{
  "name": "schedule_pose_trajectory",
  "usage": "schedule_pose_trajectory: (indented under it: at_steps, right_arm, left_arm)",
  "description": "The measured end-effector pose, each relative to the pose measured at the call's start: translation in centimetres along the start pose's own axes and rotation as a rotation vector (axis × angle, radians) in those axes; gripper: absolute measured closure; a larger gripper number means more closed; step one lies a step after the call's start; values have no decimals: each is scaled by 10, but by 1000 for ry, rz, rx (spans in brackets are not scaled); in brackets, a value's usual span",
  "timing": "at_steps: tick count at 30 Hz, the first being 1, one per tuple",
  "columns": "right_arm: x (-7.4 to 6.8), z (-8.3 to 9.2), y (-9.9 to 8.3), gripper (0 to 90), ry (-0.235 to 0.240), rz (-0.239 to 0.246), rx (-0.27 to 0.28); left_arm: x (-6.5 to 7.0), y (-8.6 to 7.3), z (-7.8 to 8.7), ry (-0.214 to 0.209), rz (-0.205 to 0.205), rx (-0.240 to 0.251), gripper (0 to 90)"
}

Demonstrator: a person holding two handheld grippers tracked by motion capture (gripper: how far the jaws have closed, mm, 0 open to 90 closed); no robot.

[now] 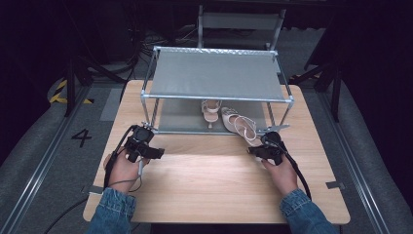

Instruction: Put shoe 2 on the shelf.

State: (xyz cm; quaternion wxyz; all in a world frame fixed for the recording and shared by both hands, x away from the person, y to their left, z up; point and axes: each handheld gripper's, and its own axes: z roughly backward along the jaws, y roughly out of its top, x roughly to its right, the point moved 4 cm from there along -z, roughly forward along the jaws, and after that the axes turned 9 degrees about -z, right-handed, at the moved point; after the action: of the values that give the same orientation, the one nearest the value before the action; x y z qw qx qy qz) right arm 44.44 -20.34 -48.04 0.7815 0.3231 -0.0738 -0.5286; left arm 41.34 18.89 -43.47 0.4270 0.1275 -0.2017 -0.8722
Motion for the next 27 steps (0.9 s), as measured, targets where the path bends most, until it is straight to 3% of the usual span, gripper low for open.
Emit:
schedule_pose_trajectory:
  at_steps: [2,3,7,10,17,22,27]
  right_arm:
    - [-4,2,3,779,-1,2,20]
    - [-8,2,8,776,-6,32,37]
    - [-16,-2,13,772,-1,51,31]
    - [-22,-9,21,773,2,37,30]
    - [-26,-24,45,774,-1,31,34]
    - [-24,-34,62,777,-33,58,30]
    - [-22,-43,74,779,-34,71,36]
  left_arm:
    - [0,-3,1,5,7,2,335]
    - [-2,-6,3,14,11,3,335]
    - [-4,-12,4,14,22,-1,335]
    - [-5,-17,5,21,29,-4,335]
    - [-9,-30,11,37,50,-6,335]
    - [-11,-39,15,45,65,-13,335]
    - [-12,-43,16,48,76,-13,335]
